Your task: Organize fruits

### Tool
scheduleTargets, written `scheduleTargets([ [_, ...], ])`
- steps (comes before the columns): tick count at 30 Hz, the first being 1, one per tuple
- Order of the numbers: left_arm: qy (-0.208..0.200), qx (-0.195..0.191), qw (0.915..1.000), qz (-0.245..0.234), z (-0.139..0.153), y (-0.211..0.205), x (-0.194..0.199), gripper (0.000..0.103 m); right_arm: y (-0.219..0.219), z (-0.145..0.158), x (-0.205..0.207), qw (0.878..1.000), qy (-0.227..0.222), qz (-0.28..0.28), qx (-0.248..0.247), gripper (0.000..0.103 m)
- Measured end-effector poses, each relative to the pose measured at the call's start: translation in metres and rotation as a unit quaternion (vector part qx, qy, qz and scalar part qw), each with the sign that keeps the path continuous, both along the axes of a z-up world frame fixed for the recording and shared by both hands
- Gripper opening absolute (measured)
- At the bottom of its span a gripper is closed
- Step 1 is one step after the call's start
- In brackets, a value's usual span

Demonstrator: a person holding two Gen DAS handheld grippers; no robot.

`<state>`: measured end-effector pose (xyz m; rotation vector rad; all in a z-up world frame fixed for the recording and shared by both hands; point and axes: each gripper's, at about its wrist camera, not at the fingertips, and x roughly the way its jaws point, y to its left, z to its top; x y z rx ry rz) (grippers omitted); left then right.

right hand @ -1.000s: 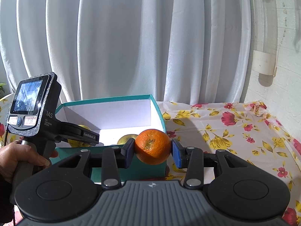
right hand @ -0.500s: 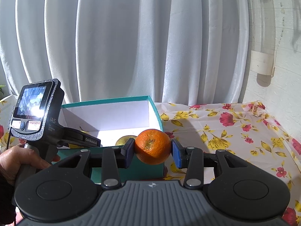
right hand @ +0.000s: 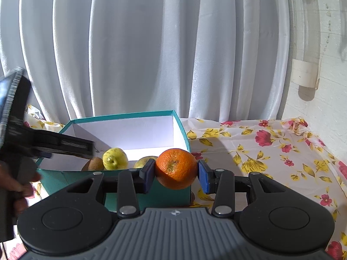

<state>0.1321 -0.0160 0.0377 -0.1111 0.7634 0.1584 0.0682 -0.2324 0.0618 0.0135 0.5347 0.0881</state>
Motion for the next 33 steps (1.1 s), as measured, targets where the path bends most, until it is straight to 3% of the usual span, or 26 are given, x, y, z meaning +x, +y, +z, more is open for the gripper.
scheduleTargets([
  [11,-0.009,-0.021,0.9959,0.087,0.010,0.049,-0.074,0.101,0.016,-0.001,0.022,0.999,-0.015,0.026,-0.019,0.041],
  [22,0.016,-0.020,0.9910,0.131,-0.001,0.072,-0.100,0.101,0.035,-0.035,0.072,0.999,0.012,0.031,-0.032,0.041],
  [33,0.027,-0.024,0.9879,0.151,-0.006,0.082,-0.108,0.101,0.039,-0.046,0.082,0.998,0.022,0.029,-0.045,0.041],
])
